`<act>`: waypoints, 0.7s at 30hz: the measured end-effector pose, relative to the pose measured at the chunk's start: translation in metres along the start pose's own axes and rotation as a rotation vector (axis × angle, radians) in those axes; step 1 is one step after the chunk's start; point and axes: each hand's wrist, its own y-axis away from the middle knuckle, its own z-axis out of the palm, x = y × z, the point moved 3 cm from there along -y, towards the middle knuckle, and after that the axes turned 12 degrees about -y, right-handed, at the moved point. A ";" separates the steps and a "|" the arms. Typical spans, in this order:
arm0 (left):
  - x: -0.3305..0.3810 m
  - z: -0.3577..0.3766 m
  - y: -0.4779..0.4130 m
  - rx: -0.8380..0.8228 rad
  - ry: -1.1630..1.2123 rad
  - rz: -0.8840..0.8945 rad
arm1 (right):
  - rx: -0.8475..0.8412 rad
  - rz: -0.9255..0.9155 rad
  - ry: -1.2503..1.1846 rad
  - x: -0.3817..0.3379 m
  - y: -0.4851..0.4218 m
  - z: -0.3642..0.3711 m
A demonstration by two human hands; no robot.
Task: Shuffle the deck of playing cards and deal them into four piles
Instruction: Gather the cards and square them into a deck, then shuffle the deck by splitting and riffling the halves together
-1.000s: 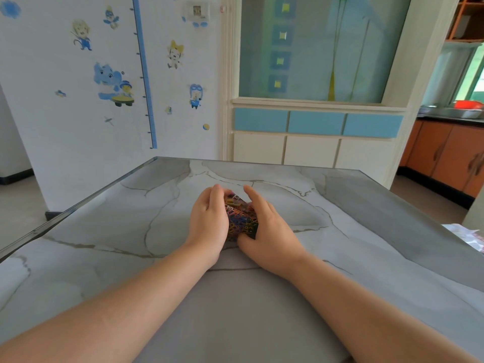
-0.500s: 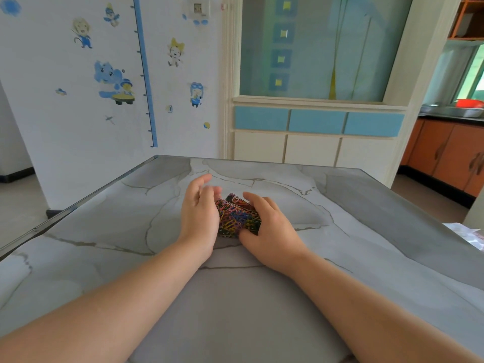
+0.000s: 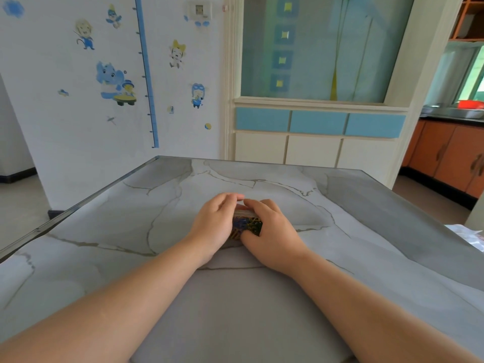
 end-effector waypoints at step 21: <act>0.020 0.006 0.010 -0.141 0.304 0.034 | 0.018 0.342 -0.547 0.008 -0.011 -0.020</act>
